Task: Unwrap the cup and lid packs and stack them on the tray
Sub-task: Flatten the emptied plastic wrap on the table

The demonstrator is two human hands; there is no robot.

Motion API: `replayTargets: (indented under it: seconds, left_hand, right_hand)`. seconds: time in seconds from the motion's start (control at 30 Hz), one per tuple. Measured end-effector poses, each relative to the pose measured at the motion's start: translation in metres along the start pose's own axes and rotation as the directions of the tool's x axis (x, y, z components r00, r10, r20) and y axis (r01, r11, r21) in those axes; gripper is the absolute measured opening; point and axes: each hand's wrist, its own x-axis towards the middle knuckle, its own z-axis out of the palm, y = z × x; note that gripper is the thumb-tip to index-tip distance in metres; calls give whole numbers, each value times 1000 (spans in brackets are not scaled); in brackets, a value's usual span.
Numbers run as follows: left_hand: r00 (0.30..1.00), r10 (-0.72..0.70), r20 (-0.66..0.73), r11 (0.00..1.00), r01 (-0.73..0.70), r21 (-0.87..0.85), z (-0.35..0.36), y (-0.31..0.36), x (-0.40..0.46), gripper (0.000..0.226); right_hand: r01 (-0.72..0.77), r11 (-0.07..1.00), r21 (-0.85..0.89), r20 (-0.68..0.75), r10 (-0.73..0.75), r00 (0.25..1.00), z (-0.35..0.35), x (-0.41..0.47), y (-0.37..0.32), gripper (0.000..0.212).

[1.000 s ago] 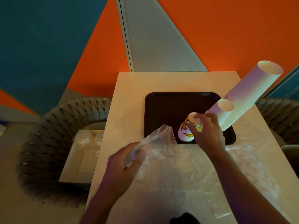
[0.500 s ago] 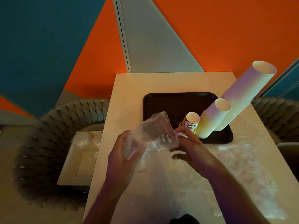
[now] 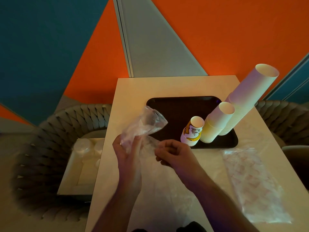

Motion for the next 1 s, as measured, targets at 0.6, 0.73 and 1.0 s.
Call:
replayTargets:
  seconds: [0.6, 0.73, 1.0]
  left_hand:
    - [947, -94, 307, 996, 93, 18, -19, 30, 51, 55]
    - [869, -229, 439, 966, 147, 214, -10, 32, 48, 37]
    - [765, -517, 383, 841, 370, 396, 5, 18, 26, 38]
  right_hand:
    - [358, 922, -149, 201, -326, 924, -84, 3, -55, 19]
    - [379, 909, -174, 168, -352, 921, -93, 0, -63, 19]
    - [379, 899, -221, 37, -381, 924, -107, -10, -67, 10]
